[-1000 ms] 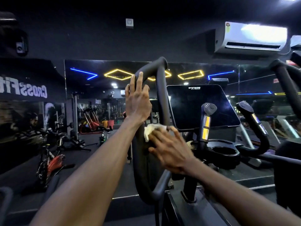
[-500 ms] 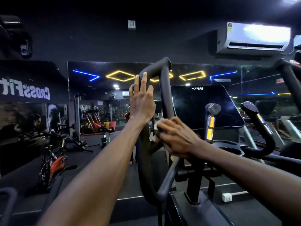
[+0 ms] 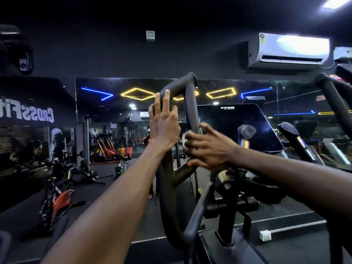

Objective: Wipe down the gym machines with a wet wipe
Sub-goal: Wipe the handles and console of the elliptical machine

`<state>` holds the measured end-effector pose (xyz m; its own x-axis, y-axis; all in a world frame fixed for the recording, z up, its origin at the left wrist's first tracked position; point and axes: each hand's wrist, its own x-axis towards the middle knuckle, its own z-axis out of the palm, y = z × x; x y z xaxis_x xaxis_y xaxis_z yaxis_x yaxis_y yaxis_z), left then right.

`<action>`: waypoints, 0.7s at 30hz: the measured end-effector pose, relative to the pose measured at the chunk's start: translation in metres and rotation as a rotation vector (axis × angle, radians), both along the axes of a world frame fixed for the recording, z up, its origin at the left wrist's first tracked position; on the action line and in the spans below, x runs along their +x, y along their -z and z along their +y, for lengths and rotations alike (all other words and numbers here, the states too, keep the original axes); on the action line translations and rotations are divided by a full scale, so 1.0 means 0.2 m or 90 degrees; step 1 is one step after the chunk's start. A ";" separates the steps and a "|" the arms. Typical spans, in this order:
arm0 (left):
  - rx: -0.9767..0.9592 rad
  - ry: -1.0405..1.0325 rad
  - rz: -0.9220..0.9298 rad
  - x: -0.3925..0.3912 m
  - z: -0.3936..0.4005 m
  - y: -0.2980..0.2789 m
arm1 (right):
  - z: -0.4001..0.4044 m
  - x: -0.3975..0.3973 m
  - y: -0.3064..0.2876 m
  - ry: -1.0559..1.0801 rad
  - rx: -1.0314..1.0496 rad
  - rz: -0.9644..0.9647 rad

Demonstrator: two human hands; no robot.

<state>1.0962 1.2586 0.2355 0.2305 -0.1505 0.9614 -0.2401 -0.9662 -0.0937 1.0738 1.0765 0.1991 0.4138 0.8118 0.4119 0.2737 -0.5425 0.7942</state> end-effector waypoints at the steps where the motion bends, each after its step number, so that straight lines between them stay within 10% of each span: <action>1: 0.005 -0.008 0.004 0.00 0.00 0.00 | -0.01 0.01 -0.08 0.015 0.030 -0.024; 21: -0.047 0.024 -0.093 0.08 0.01 -0.11 | 0.08 0.20 -0.36 -0.097 0.226 -0.046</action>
